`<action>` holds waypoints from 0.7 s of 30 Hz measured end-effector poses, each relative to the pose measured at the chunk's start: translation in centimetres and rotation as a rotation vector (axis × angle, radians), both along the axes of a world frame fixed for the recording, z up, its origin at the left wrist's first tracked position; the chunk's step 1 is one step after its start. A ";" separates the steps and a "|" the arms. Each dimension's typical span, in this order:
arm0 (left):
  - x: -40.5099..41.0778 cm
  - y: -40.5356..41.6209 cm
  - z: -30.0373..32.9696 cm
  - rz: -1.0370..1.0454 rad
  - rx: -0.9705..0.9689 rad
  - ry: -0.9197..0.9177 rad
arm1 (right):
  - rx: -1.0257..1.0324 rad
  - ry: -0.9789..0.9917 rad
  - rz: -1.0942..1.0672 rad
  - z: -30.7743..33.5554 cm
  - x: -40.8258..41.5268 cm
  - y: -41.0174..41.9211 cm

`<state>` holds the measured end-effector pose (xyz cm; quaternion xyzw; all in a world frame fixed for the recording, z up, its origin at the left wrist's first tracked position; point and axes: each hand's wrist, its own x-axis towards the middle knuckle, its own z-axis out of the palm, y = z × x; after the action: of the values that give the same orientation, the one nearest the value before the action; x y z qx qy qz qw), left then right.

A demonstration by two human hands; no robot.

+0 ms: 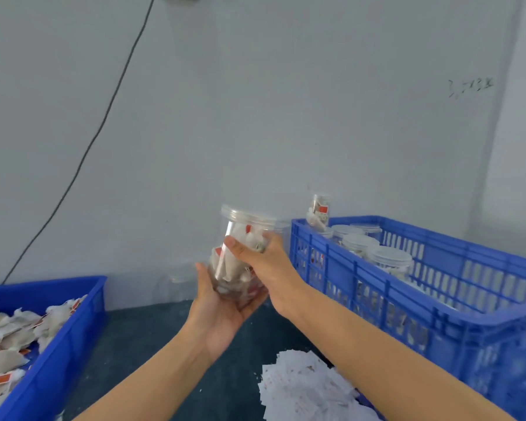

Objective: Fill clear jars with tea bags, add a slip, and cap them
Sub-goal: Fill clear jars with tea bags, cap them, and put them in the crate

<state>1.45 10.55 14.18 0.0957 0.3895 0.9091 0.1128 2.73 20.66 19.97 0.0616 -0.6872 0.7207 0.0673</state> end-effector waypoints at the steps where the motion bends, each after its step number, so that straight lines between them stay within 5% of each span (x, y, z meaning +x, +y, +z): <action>1: -0.2 1.0 0.0 -0.002 -0.047 -0.002 | 0.003 0.010 -0.019 0.3 0.0 0.8; 10: -1.8 8.8 3.0 0.051 -0.440 0.187 | 0.024 0.071 -0.176 4.5 -0.9 9.2; 21: -5.2 18.7 7.3 0.136 -0.607 0.333 | 0.046 0.094 -0.211 8.3 -1.7 21.4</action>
<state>-3.79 29.24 21.49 0.1786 0.6603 0.7294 0.0101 1.06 42.08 28.28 0.0242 -0.7024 0.6899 0.1736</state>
